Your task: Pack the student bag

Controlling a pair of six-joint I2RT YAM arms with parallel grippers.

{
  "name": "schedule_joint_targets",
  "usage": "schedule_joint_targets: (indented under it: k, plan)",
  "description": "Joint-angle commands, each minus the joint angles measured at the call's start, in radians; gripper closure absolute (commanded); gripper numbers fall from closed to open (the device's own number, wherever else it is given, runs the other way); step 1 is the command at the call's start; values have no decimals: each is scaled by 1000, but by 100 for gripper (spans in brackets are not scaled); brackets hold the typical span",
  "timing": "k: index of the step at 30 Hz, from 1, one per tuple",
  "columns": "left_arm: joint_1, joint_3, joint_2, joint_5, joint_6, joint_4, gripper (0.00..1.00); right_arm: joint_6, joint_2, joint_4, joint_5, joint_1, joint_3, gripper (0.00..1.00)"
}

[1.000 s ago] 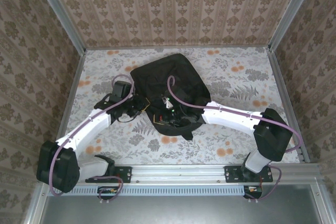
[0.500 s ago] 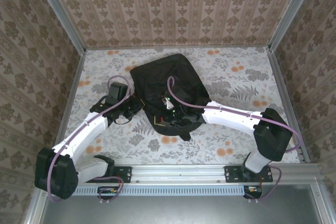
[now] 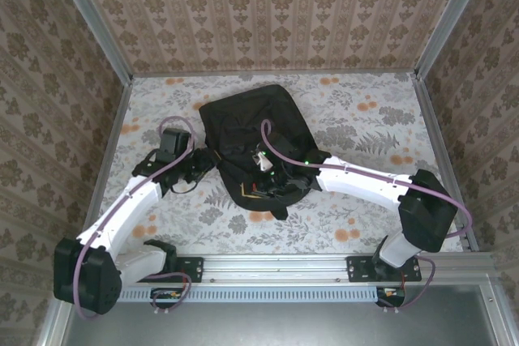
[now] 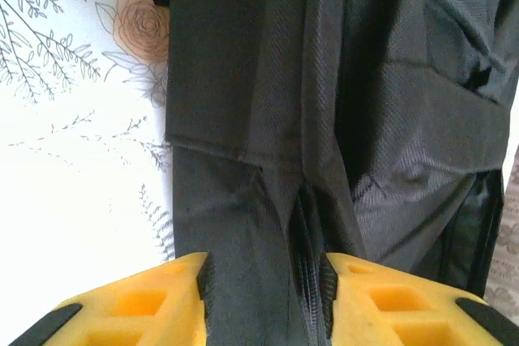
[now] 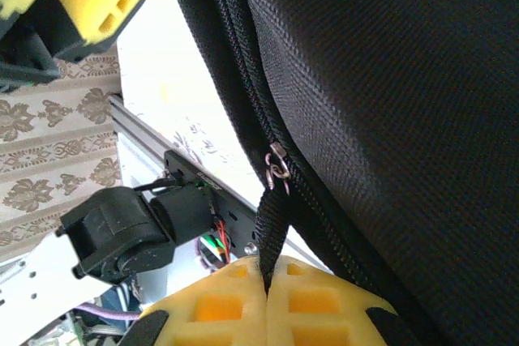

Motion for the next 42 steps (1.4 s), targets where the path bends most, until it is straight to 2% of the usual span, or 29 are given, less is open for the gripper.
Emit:
schedule_joint_targets:
  k: [1,7,12,23,26,32,36,42]
  plan:
    - [-26,-20,-75,15,-35,-41,57,41,28,33,-53,-2,44,100]
    - [-144,-78,-118,-10,-130,7,56,49,51,36,-65,-2,59,100]
    - [-189,-98,-81,-22,-164,56,64,51,63,41,-68,-1,57,100]
    - [-205,-82,-4,-47,-145,84,61,48,72,41,-74,1,48,100]
    - [-206,-81,13,-39,-142,99,67,39,78,26,-74,1,55,100]
    - [-200,-54,-13,-67,-82,43,98,13,86,-9,-72,6,77,100]
    - [-160,-41,-33,-84,-21,-18,100,-47,105,-95,-66,38,147,100]
    - [-106,-32,-53,-76,49,-61,100,-37,100,-117,-67,31,117,100]
